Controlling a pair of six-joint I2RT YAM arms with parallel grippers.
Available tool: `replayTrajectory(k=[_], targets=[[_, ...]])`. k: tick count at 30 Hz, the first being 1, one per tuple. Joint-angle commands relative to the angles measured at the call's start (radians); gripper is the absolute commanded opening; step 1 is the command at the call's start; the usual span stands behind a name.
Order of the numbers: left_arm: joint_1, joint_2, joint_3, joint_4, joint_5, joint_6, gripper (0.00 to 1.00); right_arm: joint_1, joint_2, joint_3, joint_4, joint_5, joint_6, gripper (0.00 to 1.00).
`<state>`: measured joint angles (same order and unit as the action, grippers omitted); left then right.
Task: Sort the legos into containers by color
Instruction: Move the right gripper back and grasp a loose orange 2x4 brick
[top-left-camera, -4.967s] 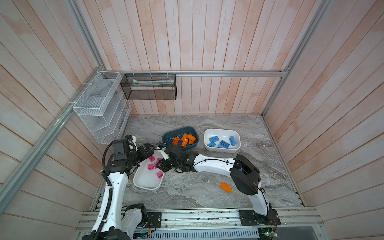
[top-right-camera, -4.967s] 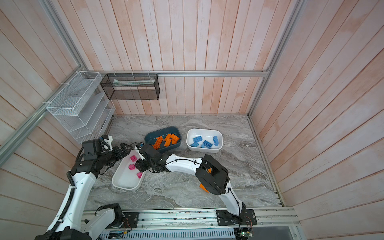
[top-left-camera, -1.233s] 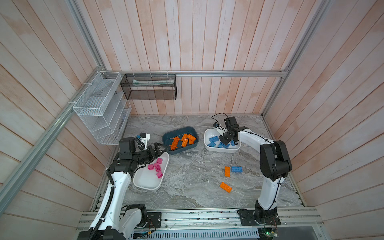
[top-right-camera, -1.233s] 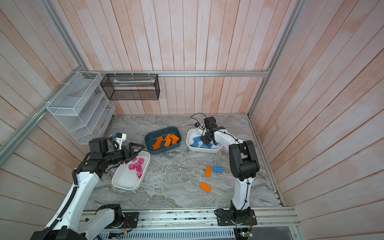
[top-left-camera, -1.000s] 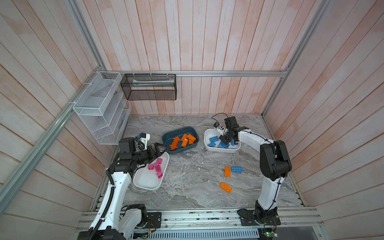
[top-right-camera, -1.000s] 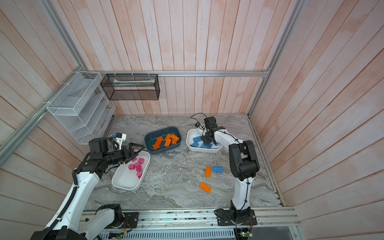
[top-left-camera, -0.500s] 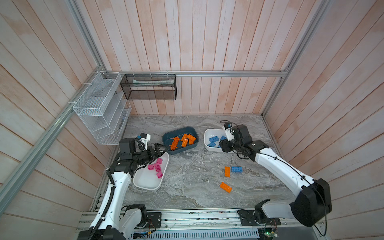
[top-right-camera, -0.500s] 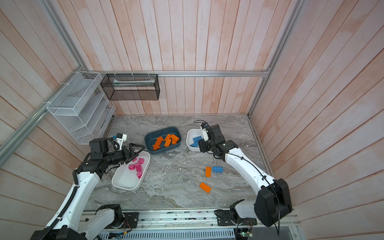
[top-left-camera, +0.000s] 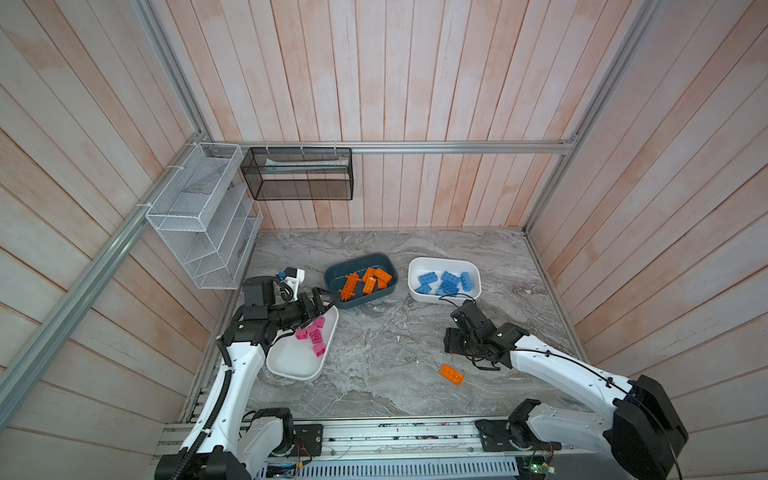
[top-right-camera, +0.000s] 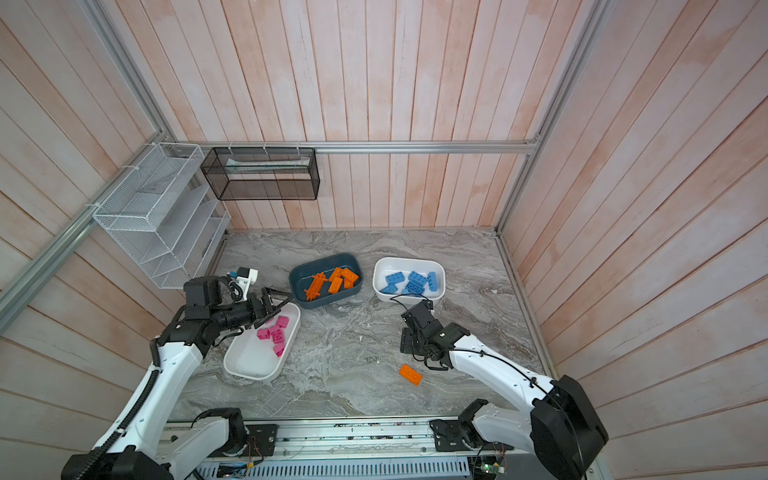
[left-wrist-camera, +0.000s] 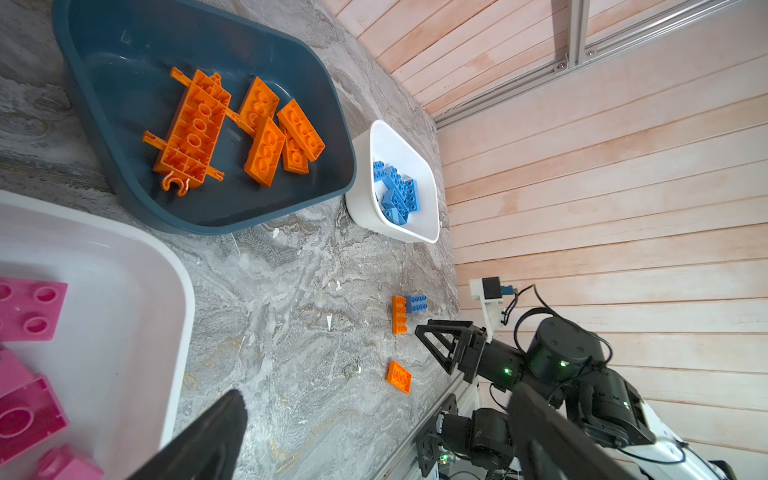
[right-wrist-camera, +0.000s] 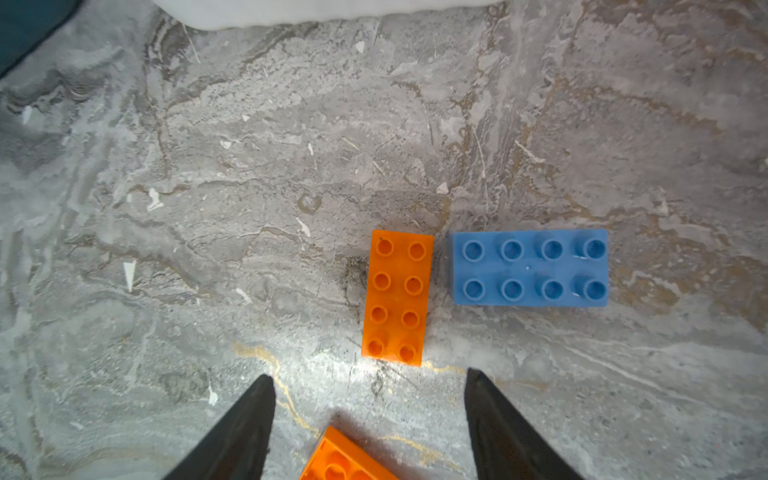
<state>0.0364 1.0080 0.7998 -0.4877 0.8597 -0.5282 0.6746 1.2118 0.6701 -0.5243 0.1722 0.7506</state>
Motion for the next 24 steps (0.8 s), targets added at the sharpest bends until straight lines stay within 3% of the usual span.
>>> replayTrajectory(k=[1,9,14,22,24], targets=[[-0.004,-0.006,-0.019,0.023,0.013,0.000,1.00,0.003,0.070,-0.002,0.038,0.031,0.038,0.69],[-0.004,-0.006,-0.020,0.020,0.009,0.006,1.00,0.001,0.170,-0.006,0.079,0.030,0.037,0.51],[-0.004,-0.003,-0.016,0.021,0.012,0.005,1.00,-0.006,0.221,-0.009,0.089,0.039,0.026,0.46],[-0.004,-0.018,-0.012,0.004,0.009,0.013,1.00,-0.001,0.224,0.061,0.042,0.043,-0.020,0.19],[-0.004,-0.019,-0.002,-0.012,0.003,0.022,1.00,0.016,0.212,0.125,0.033,0.027,-0.064,0.17]])
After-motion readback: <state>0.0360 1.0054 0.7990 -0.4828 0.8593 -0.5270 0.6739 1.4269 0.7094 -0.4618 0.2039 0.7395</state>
